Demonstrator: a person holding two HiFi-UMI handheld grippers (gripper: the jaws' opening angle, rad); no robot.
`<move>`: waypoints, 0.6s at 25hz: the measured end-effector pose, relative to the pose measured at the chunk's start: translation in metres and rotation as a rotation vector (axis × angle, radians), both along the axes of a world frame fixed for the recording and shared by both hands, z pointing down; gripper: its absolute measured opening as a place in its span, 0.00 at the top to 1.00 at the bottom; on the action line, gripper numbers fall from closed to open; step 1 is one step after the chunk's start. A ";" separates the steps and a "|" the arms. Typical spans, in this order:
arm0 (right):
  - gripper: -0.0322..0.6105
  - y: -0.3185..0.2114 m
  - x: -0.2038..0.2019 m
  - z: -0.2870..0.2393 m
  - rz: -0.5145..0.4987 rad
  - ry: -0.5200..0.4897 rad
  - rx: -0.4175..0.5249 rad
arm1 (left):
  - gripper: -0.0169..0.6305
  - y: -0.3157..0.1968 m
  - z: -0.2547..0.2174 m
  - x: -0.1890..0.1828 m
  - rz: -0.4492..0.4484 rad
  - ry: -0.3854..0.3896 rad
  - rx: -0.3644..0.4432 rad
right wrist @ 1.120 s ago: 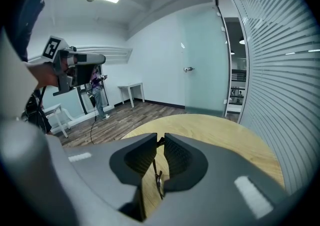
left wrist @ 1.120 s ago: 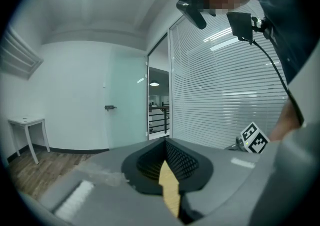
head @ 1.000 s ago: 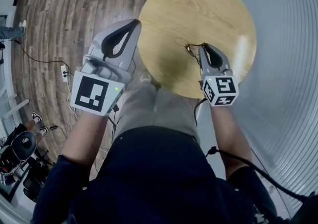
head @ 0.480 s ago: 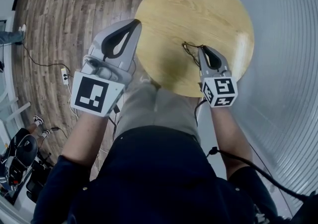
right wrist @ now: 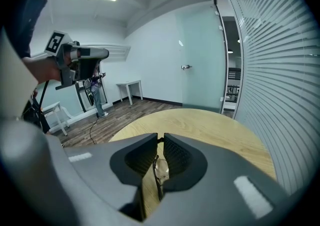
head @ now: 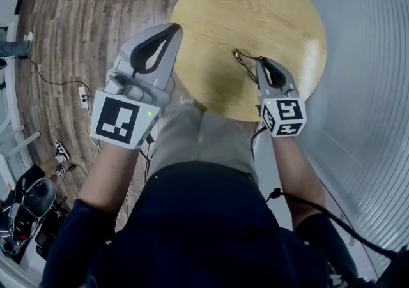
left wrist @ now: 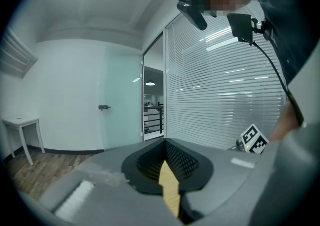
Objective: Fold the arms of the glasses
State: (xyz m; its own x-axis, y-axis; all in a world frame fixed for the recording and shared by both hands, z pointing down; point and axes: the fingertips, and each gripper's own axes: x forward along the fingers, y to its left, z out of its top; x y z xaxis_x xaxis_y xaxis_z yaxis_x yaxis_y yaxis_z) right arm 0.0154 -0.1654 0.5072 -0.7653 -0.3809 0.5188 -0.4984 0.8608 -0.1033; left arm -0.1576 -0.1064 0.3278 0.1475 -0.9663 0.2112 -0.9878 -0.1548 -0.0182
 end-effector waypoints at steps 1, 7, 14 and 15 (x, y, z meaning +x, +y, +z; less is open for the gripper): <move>0.88 0.001 0.002 0.000 0.002 0.001 -0.001 | 0.97 0.000 0.000 0.001 0.001 0.000 -0.001; 0.88 0.006 0.012 0.000 0.011 0.006 0.002 | 0.97 0.004 -0.001 0.012 0.010 0.002 -0.001; 0.88 0.026 0.027 -0.005 0.019 0.014 0.010 | 0.97 0.024 -0.008 0.020 0.015 -0.007 -0.012; 0.88 0.030 0.029 -0.007 0.023 0.014 0.010 | 0.97 0.028 -0.011 0.022 0.015 -0.007 -0.010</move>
State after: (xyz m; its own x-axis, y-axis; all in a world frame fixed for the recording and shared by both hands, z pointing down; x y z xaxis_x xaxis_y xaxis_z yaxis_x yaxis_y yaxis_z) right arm 0.0446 -0.1358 0.4998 -0.7489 -0.4037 0.5255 -0.5194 0.8501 -0.0871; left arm -0.1361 -0.0785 0.3171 0.1605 -0.9618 0.2217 -0.9852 -0.1699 -0.0240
